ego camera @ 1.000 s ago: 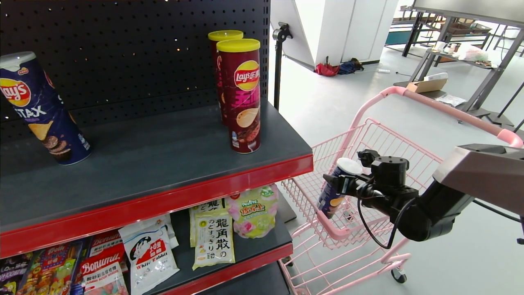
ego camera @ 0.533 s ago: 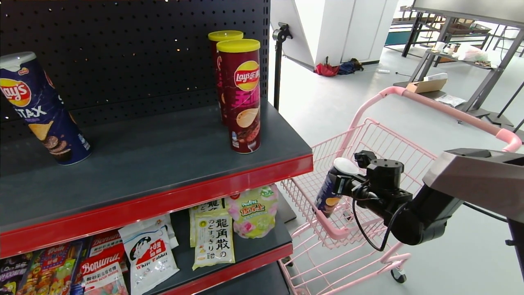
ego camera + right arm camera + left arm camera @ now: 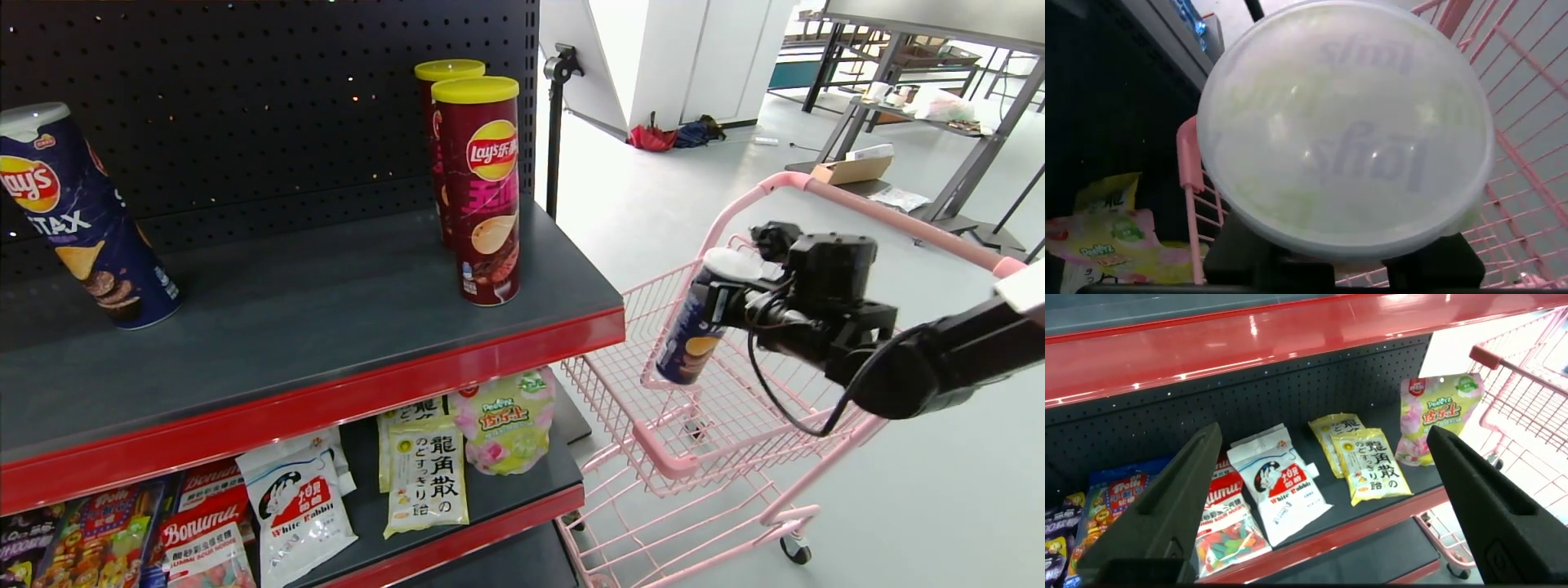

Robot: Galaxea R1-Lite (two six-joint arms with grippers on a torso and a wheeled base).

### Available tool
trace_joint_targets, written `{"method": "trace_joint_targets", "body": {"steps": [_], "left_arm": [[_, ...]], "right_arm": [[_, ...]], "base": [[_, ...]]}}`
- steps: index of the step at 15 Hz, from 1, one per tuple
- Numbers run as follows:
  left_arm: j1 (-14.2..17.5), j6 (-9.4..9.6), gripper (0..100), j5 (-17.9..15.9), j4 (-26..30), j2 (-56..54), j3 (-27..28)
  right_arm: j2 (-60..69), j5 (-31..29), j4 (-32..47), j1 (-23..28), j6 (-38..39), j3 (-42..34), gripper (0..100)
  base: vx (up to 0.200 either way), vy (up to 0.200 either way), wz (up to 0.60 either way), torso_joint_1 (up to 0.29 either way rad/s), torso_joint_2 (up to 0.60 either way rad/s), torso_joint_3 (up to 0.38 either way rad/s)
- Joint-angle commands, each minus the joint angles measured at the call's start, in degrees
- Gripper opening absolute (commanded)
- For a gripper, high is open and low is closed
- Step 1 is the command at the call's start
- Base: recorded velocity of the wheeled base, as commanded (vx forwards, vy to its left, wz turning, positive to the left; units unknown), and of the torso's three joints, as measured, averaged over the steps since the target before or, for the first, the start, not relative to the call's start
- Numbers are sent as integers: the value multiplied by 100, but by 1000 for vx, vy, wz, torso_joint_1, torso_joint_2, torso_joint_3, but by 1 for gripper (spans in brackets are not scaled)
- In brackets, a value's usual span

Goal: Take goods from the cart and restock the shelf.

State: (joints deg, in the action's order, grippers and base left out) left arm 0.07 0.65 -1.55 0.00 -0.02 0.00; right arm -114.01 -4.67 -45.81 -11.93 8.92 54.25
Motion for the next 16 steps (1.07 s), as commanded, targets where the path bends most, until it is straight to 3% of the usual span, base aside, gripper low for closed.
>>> {"method": "trace_joint_targets", "body": {"steps": [1, 2, 4, 6, 7, 10, 16], "left_arm": [[1, -21, 100, -3, 0, 2, 9], [-7, -29, 100, -3, 0, 2, 0], [1, -29, 100, -3, 0, 2, 9], [1, -29, 100, -3, 0, 2, 9], [1, -29, 100, -12, 0, 2, 0], [1, -29, 100, -12, 0, 2, 9], [1, -29, 100, -12, 0, 2, 9]], "right_arm": [[2225, -544, 1487, 148, -189, 411, 0], [3042, -975, 2314, 86, -479, 288, 0], [4448, -605, 3702, -11, -629, -55, 0], [6118, -588, 5706, 104, -1024, -459, 0], [6918, -693, 6207, 200, -1059, -872, 0], [8034, -702, 6427, 772, -1200, -1575, 0], [8588, -728, 6427, 772, -1499, -2015, 0]], "base": [[0, 0, 0, 0, 0, 0], [0, 0, 0, 0, 0, 0], [0, 0, 0, 0, 0, 0], [0, 0, 0, 0, 0, 0], [0, 0, 0, 0, 0, 0], [0, 0, 0, 0, 0, 0], [0, 0, 0, 0, 0, 0]]}}
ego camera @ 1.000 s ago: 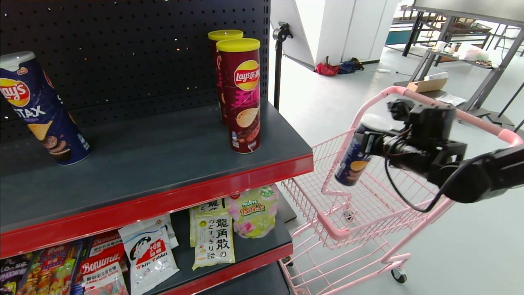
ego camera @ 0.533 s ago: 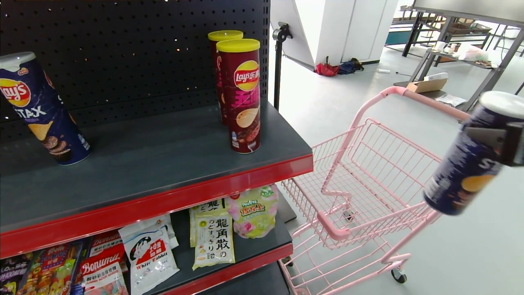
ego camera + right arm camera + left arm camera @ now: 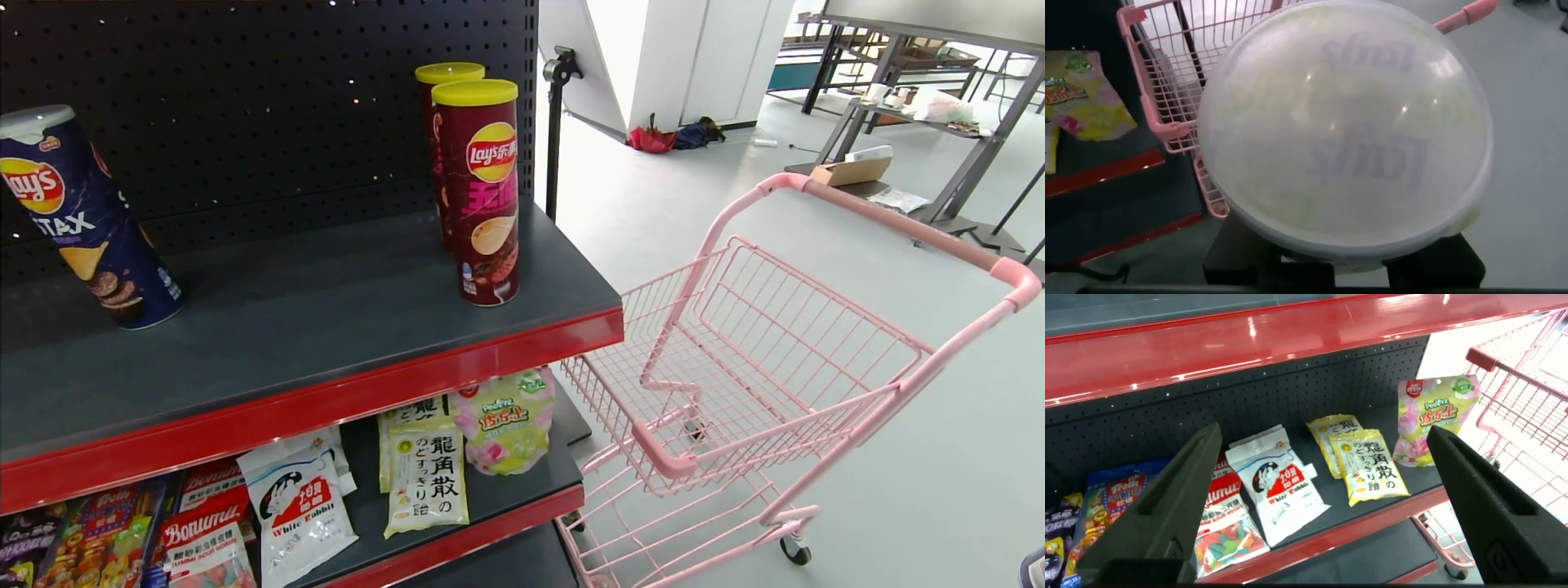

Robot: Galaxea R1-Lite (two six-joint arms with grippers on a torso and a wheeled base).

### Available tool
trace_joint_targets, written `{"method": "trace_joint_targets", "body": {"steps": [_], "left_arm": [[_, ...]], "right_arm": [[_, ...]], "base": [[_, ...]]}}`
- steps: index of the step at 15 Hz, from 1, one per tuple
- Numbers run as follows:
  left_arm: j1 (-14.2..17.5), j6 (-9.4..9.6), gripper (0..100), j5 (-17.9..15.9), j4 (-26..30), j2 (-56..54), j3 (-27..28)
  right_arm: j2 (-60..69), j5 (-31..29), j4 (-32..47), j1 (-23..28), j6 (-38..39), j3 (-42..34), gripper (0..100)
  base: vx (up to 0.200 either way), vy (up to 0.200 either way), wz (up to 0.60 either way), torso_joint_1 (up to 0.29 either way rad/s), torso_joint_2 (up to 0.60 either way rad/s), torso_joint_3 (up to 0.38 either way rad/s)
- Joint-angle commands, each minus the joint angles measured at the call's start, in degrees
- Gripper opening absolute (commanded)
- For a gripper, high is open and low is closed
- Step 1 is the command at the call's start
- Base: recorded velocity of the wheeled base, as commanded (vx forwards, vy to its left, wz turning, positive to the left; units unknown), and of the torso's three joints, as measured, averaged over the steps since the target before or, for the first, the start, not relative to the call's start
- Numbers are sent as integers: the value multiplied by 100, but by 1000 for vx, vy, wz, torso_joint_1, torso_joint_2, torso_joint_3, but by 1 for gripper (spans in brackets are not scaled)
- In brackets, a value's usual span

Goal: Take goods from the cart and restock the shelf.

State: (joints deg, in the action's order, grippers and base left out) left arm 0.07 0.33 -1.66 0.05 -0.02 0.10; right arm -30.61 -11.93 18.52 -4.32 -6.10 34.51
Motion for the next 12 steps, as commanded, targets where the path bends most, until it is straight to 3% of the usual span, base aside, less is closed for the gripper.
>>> {"method": "trace_joint_targets", "body": {"steps": [1, 12], "left_arm": [[1, 2, 100, -1, -5, 2, -1], [1, -7, 100, 8, 4, 2, -1]], "right_arm": [[249, -2, -6, 10, -14, -50, 0], [161, 25, -15, -17, -120, -50, 0]], "base": [[0, 0, 0, 85, -212, -134], [0, 0, 0, 182, -470, -283]]}}
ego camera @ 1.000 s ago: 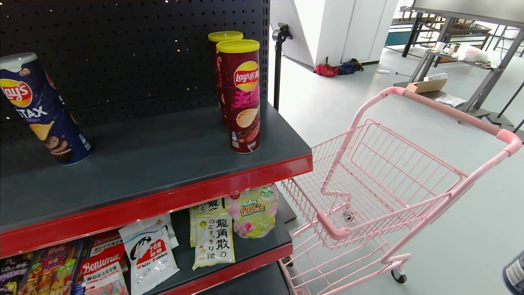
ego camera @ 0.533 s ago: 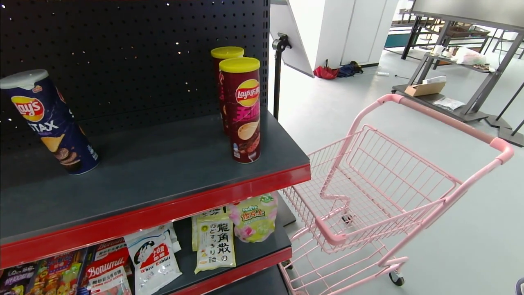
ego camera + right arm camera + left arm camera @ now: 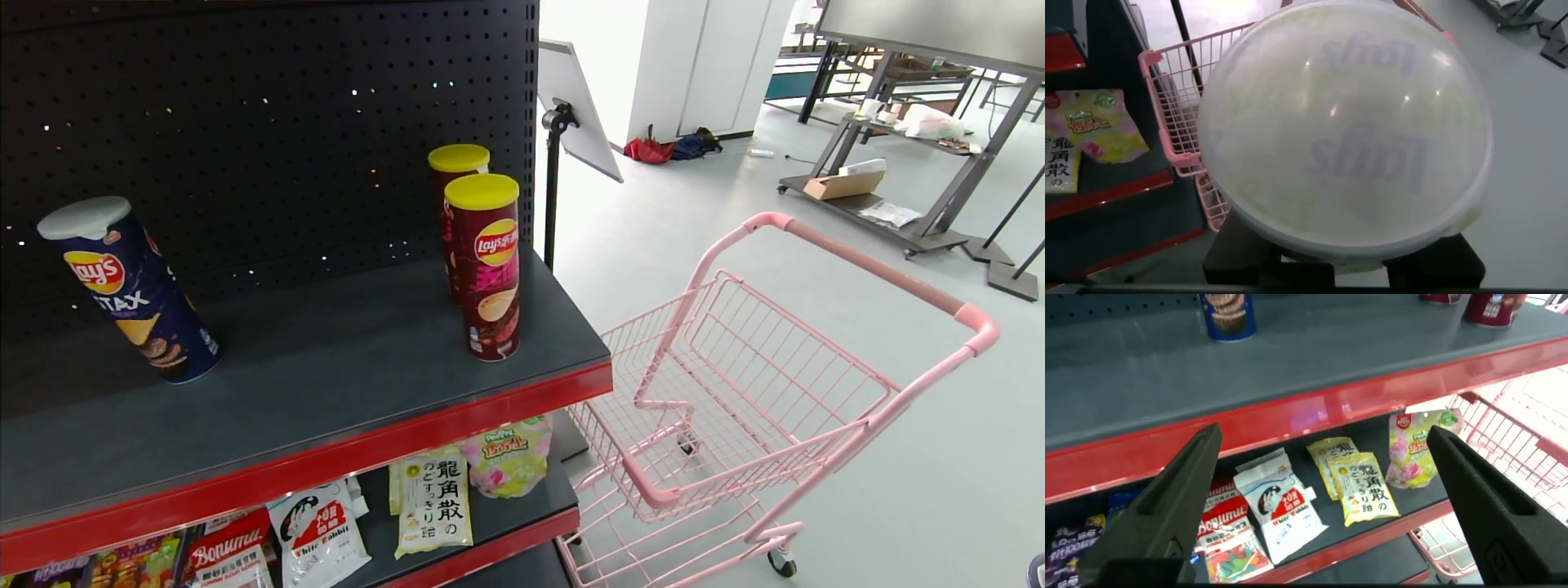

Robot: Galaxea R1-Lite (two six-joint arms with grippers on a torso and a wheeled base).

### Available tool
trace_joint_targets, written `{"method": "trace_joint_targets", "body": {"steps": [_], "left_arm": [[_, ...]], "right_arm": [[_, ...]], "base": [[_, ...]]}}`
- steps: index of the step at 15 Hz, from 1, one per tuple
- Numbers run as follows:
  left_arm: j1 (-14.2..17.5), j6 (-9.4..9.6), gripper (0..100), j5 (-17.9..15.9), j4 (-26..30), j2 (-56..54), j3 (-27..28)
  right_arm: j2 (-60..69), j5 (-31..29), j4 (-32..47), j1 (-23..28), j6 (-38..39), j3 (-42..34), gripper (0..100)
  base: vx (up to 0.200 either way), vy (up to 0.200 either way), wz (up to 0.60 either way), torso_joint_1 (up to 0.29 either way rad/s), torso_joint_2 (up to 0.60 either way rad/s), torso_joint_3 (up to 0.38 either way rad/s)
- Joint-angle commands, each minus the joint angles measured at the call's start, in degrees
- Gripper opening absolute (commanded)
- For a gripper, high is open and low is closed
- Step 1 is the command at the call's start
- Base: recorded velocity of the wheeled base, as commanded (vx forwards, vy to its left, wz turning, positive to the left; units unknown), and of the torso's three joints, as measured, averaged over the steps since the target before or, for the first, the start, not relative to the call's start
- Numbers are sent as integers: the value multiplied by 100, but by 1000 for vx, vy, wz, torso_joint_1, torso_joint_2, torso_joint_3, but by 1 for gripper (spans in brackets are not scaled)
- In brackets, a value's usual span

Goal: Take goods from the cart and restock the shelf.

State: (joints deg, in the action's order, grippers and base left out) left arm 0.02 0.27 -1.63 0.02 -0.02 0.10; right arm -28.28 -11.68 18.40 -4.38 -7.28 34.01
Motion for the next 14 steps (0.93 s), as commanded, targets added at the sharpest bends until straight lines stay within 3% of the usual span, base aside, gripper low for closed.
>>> {"method": "trace_joint_targets", "body": {"steps": [1, 9, 14], "left_arm": [[6, 0, 100, -4, 6, 2, -1], [-2, 0, 100, -4, -2, 2, -1], [6, 0, 100, -4, -2, 2, -1]], "right_arm": [[-107, 8, -11, -11, -28, 0, 0], [-107, 96, -64, -2, -125, -184, 0], [-99, 87, -55, 7, -125, -220, 0]], "base": [[0, 0, 0, 163, -378, -222], [0, 0, 0, 134, -313, -177], [0, 0, 600, 10, -13, -6]]}}
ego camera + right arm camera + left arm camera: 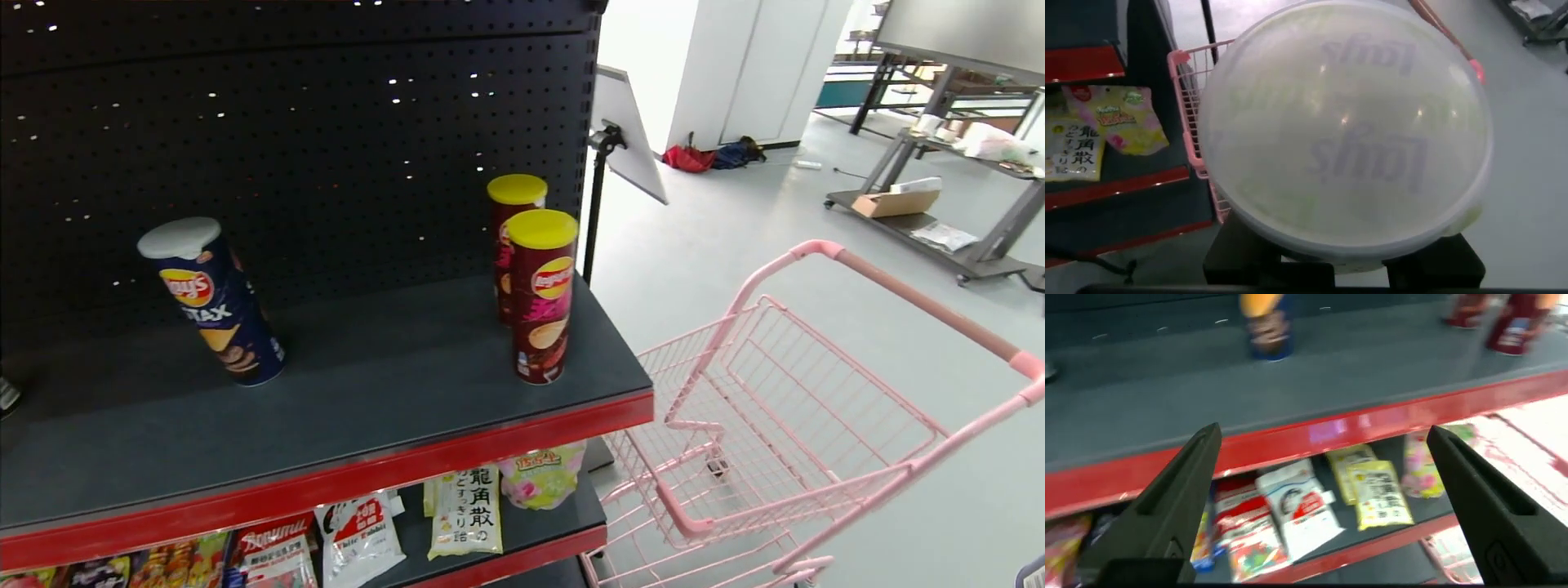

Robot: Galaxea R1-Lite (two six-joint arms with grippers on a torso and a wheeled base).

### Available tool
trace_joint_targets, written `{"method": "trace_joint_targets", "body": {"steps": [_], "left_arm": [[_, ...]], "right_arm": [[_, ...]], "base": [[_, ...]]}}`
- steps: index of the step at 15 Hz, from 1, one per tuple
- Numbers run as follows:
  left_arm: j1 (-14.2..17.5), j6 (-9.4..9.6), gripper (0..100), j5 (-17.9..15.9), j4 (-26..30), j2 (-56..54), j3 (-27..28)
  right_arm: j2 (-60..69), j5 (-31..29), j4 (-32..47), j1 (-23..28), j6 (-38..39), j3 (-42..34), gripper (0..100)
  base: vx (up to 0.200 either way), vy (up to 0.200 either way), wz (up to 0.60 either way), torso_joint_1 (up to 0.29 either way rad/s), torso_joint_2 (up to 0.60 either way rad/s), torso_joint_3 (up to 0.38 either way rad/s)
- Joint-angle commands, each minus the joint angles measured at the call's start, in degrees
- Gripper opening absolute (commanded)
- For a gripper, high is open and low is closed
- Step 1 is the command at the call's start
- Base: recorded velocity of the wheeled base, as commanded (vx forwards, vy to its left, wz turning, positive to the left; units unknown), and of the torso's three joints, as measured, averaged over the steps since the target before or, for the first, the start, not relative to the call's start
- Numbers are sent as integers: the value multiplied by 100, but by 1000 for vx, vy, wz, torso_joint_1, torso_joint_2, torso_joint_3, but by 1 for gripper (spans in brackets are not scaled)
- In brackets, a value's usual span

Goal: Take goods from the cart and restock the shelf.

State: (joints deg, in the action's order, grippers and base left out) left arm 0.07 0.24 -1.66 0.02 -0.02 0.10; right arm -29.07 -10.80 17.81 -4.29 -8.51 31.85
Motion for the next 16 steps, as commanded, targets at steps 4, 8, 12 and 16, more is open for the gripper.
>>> {"method": "trace_joint_targets", "body": {"steps": [4, 8, 12, 16], "left_arm": [[1, 2, 100, -1, -2, 2, -1], [1, 11, 100, -1, -2, 2, -1], [1, 28, 100, -1, -2, 2, -1], [1, 37, 100, -1, -2, 2, -1]], "right_arm": [[33, 8, -14, -10, -2, -109, 0], [385, 52, -58, -10, 25, -320, 0], [1079, 614, -102, -63, 113, -681, 0], [1791, 658, -76, -54, 77, -1111, 0]], "base": [[0, 0, 600, 5, 2, -1], [0, 0, 0, 0, 0, 0], [0, 0, 0, 0, 0, 0], [0, 150, 0, -1, -2, 2]]}}
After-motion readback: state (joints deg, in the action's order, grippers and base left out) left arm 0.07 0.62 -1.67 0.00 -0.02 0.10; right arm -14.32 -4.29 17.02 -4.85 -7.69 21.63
